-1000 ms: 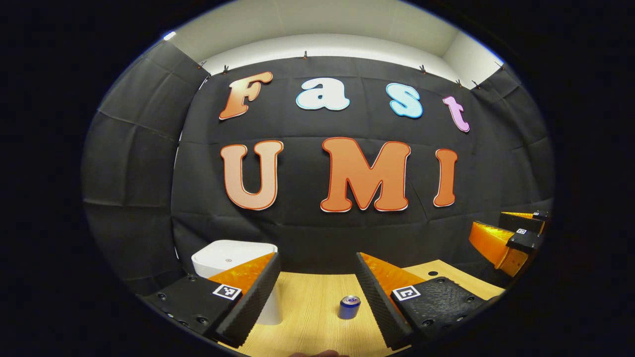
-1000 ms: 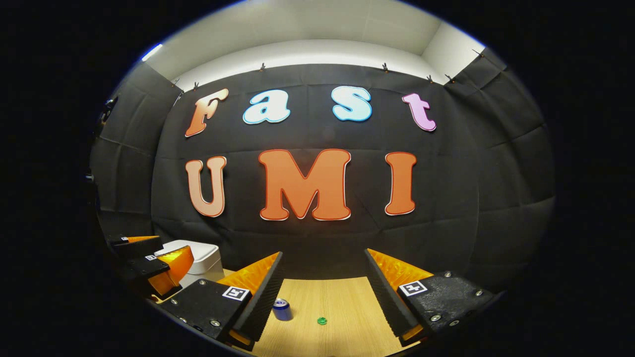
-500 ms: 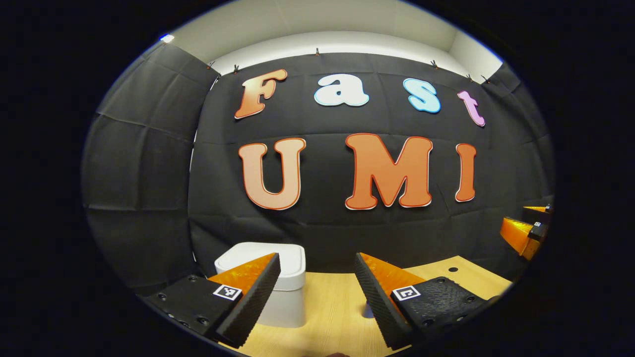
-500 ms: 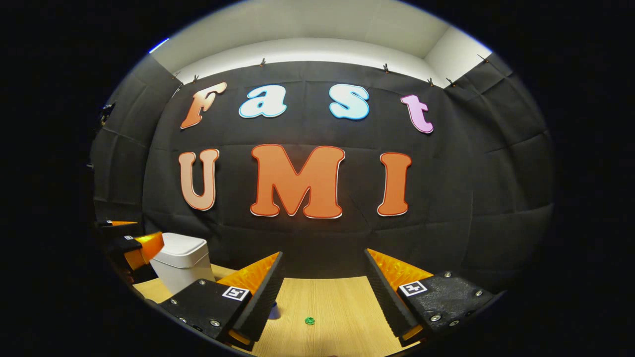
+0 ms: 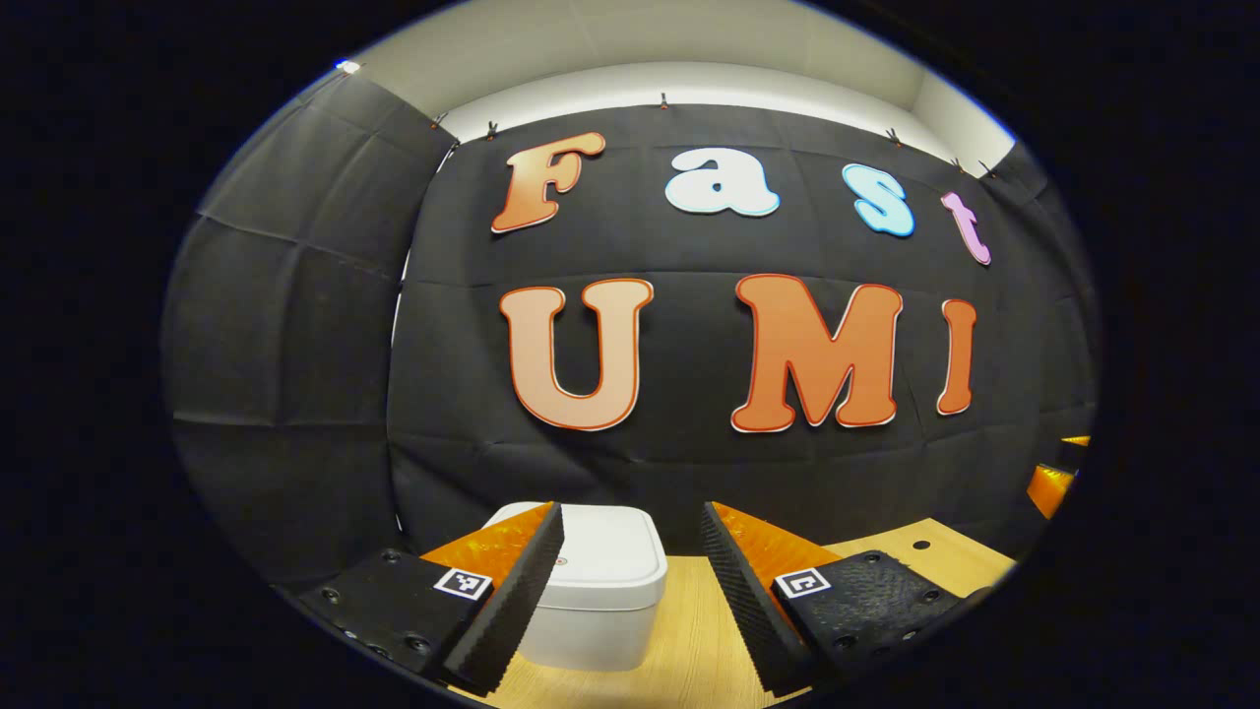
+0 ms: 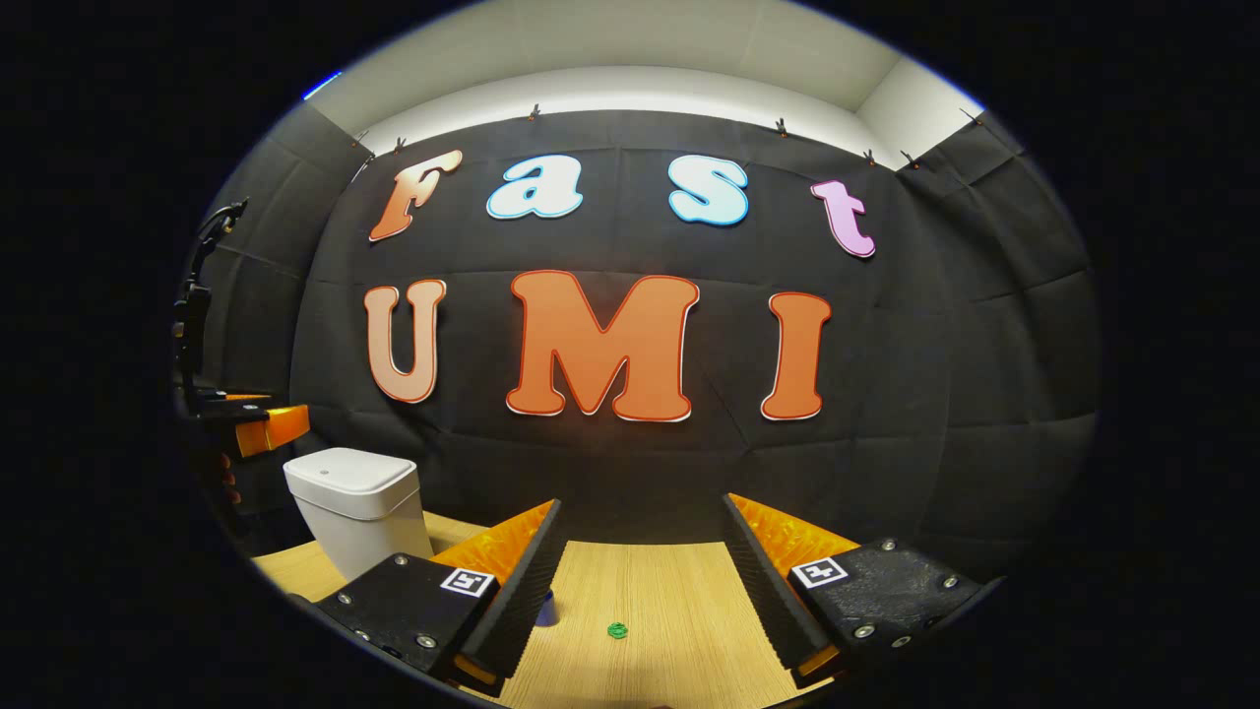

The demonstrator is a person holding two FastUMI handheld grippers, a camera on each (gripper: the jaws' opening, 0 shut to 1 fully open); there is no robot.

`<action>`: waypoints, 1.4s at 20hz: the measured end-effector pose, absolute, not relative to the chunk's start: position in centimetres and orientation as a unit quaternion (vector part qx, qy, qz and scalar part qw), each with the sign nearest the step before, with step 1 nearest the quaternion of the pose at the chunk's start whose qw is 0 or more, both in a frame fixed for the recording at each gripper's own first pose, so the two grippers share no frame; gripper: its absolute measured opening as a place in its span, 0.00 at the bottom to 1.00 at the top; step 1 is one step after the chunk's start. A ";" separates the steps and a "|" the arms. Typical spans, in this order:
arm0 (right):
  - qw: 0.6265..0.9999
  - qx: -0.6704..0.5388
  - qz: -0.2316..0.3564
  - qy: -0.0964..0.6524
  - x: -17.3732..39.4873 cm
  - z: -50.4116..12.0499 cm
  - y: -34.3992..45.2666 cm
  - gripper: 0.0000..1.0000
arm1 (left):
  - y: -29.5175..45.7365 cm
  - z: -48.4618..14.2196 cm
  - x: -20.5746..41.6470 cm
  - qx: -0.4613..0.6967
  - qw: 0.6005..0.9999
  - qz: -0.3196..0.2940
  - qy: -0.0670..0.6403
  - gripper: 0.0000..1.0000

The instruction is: Press the lid of the desktop garbage bin to open it, pick up the crumpled paper on the desktop and throw it into the bin, then pick up the pop can on the desktop and drop it into the bin, and finally close the garbage bin lid.

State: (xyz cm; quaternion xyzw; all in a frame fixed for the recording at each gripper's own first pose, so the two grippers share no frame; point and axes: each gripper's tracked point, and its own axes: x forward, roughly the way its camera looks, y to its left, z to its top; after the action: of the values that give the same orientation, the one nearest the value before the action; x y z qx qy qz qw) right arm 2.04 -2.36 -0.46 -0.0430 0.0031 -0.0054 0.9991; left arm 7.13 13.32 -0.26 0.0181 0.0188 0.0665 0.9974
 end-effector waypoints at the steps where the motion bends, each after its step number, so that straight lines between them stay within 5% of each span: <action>1: 0.999 -0.043 -0.006 0.004 2.1 -0.6 -2.5 0.94 | 14.3 -0.1 7.5 0.018 0.997 0.073 0.018 0.87; 13: 0.998 -0.032 -0.016 0.044 3.1 -3.3 -2.5 0.94 | 18.0 -2.6 10.6 0.012 0.995 0.079 0.056 0.71; 14: 0.998 -0.034 -0.016 0.045 3.2 -3.4 -2.4 0.94 | 18.7 -3.3 11.3 0.012 0.994 0.084 0.063 0.52; 15: 0.998 -0.036 -0.016 0.045 3.4 -3.4 -2.2 0.94 | 19.1 -4.0 11.4 0.005 0.994 0.087 0.073 0.44; 16: 0.998 -0.038 -0.016 0.046 3.6 -3.5 -2.1 0.94 | 19.9 -4.5 12.0 -0.003 0.993 0.091 0.079 0.21; 18: 0.998 -0.042 -0.017 0.047 3.7 -3.5 -2.1 0.94 | 20.6 -4.8 12.8 -0.013 0.992 0.091 0.090 0.01; 28: 0.996 -0.055 -0.025 0.064 4.2 -4.9 -1.3 0.94 | 19.8 -14.5 17.1 -0.025 0.968 0.036 0.247 0.00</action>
State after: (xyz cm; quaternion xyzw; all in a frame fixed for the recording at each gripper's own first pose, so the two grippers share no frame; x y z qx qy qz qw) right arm 4.17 -1.27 -4.94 -0.0548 0.0642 -0.0254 0.9961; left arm 17.14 19.76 -14.49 -0.0252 0.2474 0.0358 0.9679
